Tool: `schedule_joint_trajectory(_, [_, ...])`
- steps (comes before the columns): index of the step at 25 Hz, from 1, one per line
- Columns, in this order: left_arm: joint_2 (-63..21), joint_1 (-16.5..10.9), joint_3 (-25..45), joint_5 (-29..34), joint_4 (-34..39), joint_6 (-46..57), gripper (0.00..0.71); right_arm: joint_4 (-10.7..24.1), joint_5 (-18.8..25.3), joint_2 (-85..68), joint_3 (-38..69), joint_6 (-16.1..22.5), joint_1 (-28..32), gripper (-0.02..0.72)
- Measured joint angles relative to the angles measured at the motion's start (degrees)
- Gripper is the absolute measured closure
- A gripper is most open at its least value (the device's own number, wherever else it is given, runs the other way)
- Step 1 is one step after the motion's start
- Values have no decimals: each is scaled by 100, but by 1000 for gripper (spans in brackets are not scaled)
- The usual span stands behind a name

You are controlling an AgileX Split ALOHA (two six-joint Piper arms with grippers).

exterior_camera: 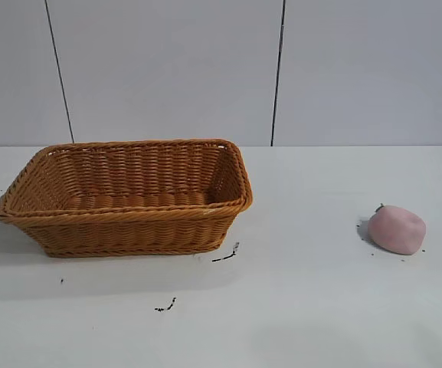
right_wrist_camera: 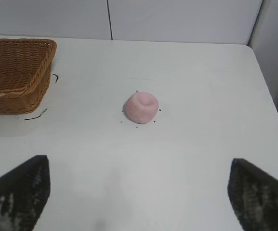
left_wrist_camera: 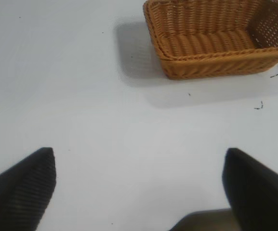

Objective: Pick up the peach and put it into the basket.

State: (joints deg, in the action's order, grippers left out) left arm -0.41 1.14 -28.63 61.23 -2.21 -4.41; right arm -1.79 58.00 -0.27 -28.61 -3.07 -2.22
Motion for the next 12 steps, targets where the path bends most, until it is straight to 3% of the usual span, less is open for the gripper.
schedule_joint_trajectory(12, [0, 0, 0, 0, 0, 0, 18, 0, 83, 343, -123, 0, 0, 14])
